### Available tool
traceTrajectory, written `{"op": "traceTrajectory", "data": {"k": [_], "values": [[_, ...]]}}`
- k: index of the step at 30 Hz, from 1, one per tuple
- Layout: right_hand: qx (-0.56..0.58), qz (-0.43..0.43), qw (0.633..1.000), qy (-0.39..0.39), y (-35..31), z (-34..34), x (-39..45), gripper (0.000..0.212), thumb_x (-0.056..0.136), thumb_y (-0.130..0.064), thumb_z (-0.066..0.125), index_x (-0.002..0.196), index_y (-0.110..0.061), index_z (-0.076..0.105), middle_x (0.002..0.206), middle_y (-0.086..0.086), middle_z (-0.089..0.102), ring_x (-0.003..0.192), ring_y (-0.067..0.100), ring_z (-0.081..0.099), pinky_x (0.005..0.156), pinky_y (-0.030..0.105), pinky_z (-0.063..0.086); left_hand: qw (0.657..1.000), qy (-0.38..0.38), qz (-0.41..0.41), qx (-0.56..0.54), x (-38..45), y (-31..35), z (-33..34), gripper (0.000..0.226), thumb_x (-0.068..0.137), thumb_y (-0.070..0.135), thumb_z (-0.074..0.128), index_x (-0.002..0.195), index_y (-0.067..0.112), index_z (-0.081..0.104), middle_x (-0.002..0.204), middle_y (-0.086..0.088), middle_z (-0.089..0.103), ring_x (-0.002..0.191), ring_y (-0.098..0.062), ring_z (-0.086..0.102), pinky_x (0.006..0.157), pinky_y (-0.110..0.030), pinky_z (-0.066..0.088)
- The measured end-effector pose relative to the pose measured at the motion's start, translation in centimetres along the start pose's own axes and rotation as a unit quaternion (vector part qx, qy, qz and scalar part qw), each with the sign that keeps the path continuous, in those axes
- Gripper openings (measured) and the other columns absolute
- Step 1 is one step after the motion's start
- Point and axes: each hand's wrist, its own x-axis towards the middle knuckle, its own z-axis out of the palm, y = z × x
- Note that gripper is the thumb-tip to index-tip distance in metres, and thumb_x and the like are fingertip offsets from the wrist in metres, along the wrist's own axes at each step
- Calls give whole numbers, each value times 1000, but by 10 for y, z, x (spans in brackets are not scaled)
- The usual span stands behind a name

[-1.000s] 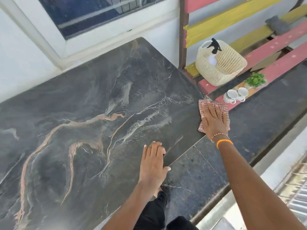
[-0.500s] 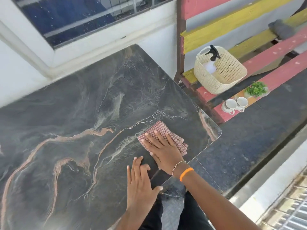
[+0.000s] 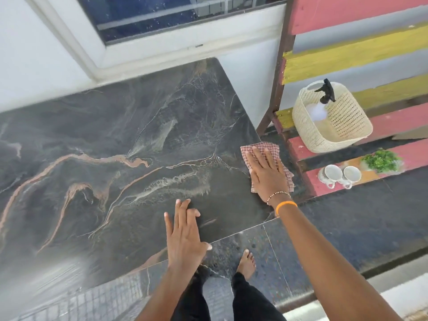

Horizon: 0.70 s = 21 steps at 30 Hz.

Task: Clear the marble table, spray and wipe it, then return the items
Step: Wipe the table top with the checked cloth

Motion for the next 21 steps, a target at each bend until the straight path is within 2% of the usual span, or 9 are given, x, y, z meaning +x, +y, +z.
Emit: {"op": "traceTrajectory", "data": {"k": [3,7,10,12,15,18,21], "values": [[3,8,1000,-11,9,8,-47,54,96,-28,27,147,-34,9,158,-9,7,146,23,6,117,47,8,999,10,-43,-15,-1,3,-3,73,53,32,83,109,22,36,150,3,18,145,-20,-7,115,-45,-11],[0,4,1000,18,8,19,-110,53,91,-29,23,144,-27,29,153,-3,27,141,27,27,112,49,15,997,18,-72,-31,-5,8,-3,72,54,26,85,109,19,39,149,1,22,146,-21,-5,116,-47,-6],[-14,-10,1000,16,7,18,-117,52,90,-28,26,141,-24,37,149,0,37,135,30,37,107,53,23,996,19,-84,-30,-9,11,-1,66,60,25,82,108,21,37,150,4,19,145,-20,-6,116,-44,-8],[-19,-22,1000,0,6,16,-107,52,92,-30,26,143,-28,30,153,-3,29,140,29,29,111,52,19,996,19,-77,-32,-11,10,0,61,65,21,79,108,22,37,151,4,18,145,-20,-8,117,-46,-6],[-13,-38,998,-38,8,18,-77,53,97,-32,25,147,-35,5,158,-10,3,146,22,1,117,47,1,998,21,-58,-28,-11,13,2,54,71,21,76,111,21,38,152,2,17,145,-21,-8,117,-46,-5],[-14,-45,998,-32,-14,15,-47,53,98,-32,23,147,-34,1,158,-10,-3,146,22,-4,116,47,-3,999,15,-31,4,-20,8,0,52,77,32,70,117,23,37,152,4,15,145,-21,-9,116,-43,-9],[2,-53,998,-35,-59,19,-31,54,98,-33,23,147,-32,1,158,-9,-4,146,24,-6,116,47,-5,999,32,-40,-5,-44,-10,-2,54,78,28,69,123,22,39,152,3,19,146,-22,-4,116,-43,-6]]}}
